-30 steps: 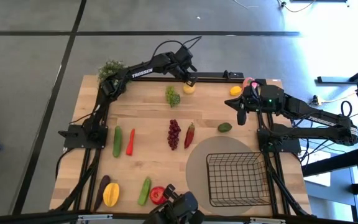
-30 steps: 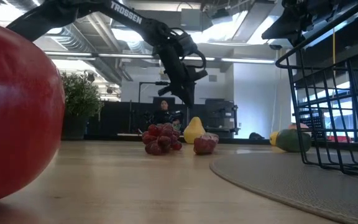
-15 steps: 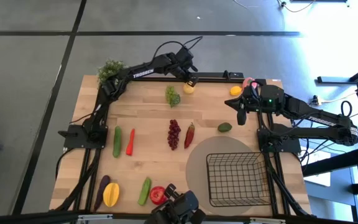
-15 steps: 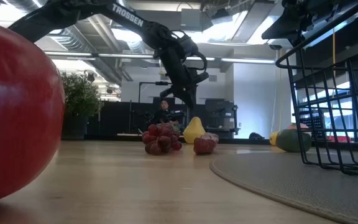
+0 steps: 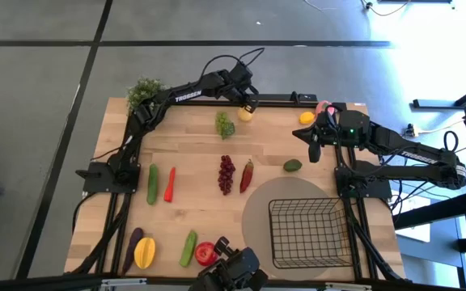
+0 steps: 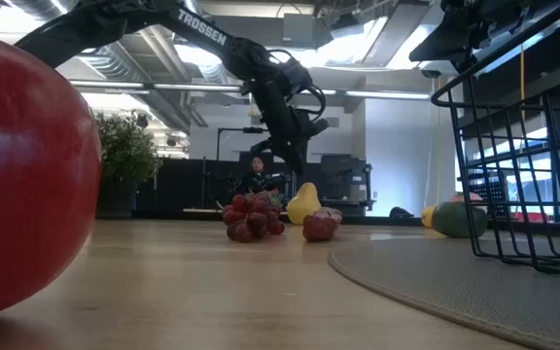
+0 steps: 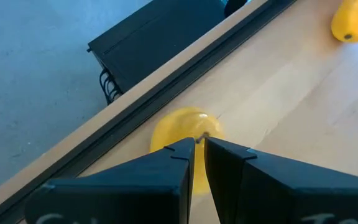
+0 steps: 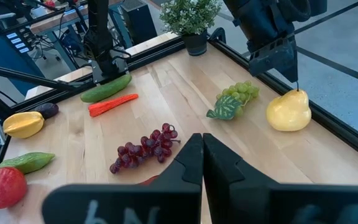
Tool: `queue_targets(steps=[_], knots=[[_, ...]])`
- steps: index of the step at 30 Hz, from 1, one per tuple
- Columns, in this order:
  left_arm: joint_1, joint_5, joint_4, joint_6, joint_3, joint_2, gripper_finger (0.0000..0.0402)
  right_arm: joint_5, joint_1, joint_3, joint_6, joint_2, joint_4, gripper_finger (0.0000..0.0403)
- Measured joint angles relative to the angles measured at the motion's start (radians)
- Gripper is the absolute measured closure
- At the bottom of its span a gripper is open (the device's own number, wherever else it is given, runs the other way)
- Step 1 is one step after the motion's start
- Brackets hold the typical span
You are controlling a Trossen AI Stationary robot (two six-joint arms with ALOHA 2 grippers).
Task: Build produce basket
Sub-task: Put the pear into the wire basket
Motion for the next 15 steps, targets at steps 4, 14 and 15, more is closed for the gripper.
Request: queue_targets(steps=[4,14,15], knots=[[0.000,0.000,0.001,0.028,0.000,0.000,0.0374,0.000,0.000,0.000,-0.002,0.000,0.000,0.0402],[0.000,0.002,0.021,0.043,0.000,0.000,0.0374,0.000,0.000,0.000,-0.005,0.000,0.000,0.0402],[-0.001,0.002,0.021,0.042,0.000,0.000,0.0374,0.000,0.000,0.000,-0.005,0.000,0.000,0.0402]])
